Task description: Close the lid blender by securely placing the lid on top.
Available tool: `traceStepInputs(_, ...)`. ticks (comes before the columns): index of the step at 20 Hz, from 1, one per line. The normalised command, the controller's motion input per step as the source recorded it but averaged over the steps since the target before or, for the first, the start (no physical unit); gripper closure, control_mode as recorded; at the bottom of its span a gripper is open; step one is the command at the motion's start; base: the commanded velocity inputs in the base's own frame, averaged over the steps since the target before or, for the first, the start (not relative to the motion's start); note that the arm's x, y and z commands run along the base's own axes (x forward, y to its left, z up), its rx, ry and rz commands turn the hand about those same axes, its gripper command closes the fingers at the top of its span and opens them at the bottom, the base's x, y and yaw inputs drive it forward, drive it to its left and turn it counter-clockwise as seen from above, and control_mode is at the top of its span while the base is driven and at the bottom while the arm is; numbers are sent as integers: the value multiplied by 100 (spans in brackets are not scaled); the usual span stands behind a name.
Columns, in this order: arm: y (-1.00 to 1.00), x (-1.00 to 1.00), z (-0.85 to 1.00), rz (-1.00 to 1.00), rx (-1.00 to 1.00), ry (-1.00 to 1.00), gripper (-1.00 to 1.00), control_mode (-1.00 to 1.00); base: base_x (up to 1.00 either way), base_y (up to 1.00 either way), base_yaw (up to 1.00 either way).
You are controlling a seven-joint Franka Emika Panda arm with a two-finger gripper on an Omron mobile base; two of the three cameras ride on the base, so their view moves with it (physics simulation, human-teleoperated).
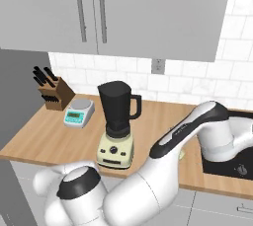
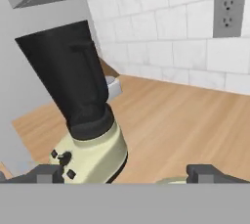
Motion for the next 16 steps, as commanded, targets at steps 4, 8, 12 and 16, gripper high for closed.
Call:
traceStepInputs(4, -22, 19, -57, 13, -8, 0, -100, -100, 0, 0, 0)
traceStepInputs(8, -8, 22, -59, 13, -12, 0, -100, -100, 0, 0, 0)
traceStepInputs(12, 0, 15, -69, 13, -17, 1, -100, -100, 0, 0, 0)
traceStepInputs(16, 0, 10, -52, 7, -14, 5, -100, -100, 0, 0, 0)
